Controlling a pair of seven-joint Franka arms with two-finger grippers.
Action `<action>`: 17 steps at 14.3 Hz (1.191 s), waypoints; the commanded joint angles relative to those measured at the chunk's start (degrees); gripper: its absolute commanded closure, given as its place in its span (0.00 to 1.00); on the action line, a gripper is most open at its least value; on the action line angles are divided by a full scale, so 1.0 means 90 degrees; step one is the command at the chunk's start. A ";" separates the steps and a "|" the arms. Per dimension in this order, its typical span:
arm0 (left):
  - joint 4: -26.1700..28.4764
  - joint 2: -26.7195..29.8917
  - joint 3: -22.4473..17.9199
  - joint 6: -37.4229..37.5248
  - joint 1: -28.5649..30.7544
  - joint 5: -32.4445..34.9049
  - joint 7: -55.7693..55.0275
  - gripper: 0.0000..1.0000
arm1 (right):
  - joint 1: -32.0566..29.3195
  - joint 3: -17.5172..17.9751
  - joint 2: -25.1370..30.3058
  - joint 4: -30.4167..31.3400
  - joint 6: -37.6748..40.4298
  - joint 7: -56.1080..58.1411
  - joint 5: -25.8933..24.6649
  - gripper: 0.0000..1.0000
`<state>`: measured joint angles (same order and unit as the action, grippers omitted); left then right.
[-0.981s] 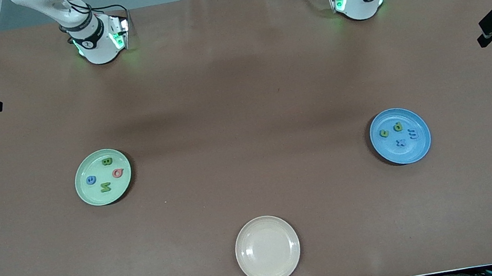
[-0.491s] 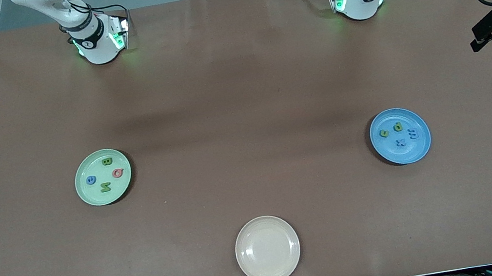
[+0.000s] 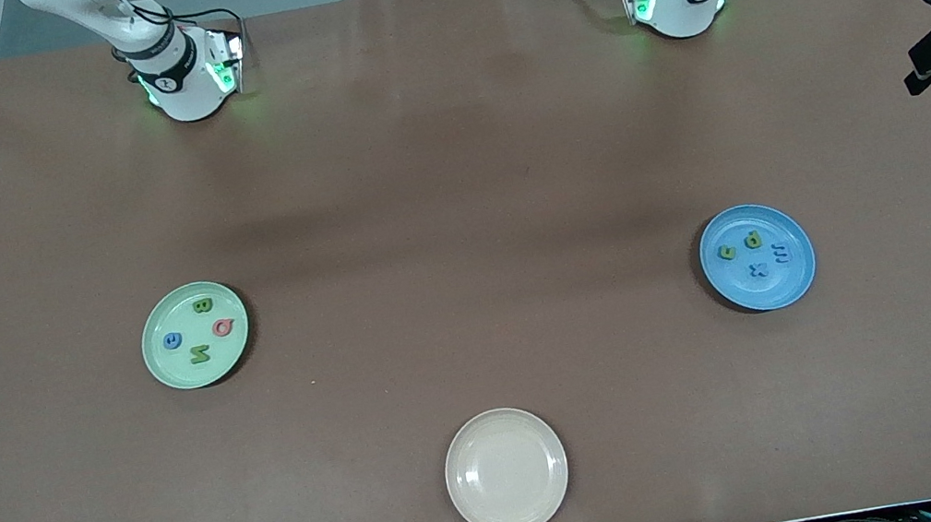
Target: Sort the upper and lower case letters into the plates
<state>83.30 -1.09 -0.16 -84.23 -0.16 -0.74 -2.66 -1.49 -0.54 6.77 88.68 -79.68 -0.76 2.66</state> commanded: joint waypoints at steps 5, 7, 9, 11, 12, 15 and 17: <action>0.0588 0.0395 0.0028 -0.0182 -0.0021 -0.0123 -0.0192 0.00 | -0.0078 0.0099 0.0048 -0.0098 0.0240 0.0055 -0.0002 0.00; 0.0579 0.0385 0.0115 -0.0182 -0.0031 -0.0210 -0.0580 0.00 | -0.0098 0.0079 0.0048 -0.0263 0.0415 0.0074 -0.0022 0.00; 0.0549 0.0375 0.0145 -0.0182 -0.0031 -0.0309 -0.0924 0.00 | -0.0098 0.0079 0.0048 -0.0419 0.0533 0.0094 -0.0129 0.00; 0.0539 0.0375 0.0145 -0.0182 -0.0022 -0.0308 -0.0886 0.00 | -0.0098 0.0069 0.0048 -0.0459 0.0611 0.0142 -0.0139 0.00; 0.0530 0.0366 0.0145 -0.0182 -0.0022 -0.0299 -0.0886 0.00 | -0.0088 0.0079 0.0048 -0.0449 0.0650 0.0230 -0.0139 0.00; 0.0461 0.0336 0.0145 -0.0182 -0.0012 -0.0289 -0.0837 0.00 | -0.0098 0.0079 0.0048 -0.0449 0.0641 0.0318 -0.0139 0.00; 0.0452 0.0327 0.0145 -0.0182 -0.0002 -0.0308 -0.0837 0.00 | -0.0108 0.0069 0.0048 -0.0440 0.0621 0.0319 -0.0139 0.00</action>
<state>86.92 0.93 1.23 -85.41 -0.43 -2.45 -10.24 -1.49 -0.41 6.79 84.66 -74.37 1.10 1.95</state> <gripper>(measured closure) 0.000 0.000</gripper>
